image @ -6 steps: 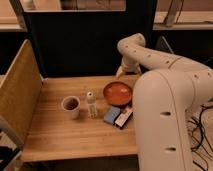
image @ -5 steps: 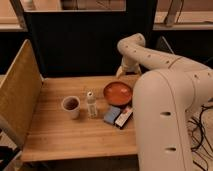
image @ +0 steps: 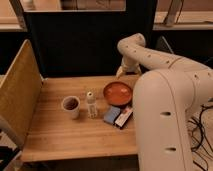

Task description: Knock the bottle over

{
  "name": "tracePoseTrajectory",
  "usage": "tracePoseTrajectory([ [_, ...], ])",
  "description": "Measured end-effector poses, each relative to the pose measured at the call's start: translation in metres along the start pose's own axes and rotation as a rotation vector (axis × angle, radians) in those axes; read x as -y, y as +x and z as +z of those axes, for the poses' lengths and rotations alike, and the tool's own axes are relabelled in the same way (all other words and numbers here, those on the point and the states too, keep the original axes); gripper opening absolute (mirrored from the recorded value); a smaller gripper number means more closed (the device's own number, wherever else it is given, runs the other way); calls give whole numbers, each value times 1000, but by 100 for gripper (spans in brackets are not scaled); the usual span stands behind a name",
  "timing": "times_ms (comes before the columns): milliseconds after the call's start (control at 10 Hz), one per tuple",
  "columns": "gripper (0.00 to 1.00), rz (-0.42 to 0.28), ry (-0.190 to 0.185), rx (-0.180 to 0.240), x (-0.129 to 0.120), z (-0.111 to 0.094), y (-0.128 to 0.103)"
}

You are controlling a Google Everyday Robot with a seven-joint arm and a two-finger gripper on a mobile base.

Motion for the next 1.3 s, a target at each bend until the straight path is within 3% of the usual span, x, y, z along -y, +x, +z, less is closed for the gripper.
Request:
tracePoseTrajectory([
  [800, 79, 1, 0, 0, 0, 0, 0],
  [900, 73, 1, 0, 0, 0, 0, 0],
  [1300, 33, 1, 0, 0, 0, 0, 0],
])
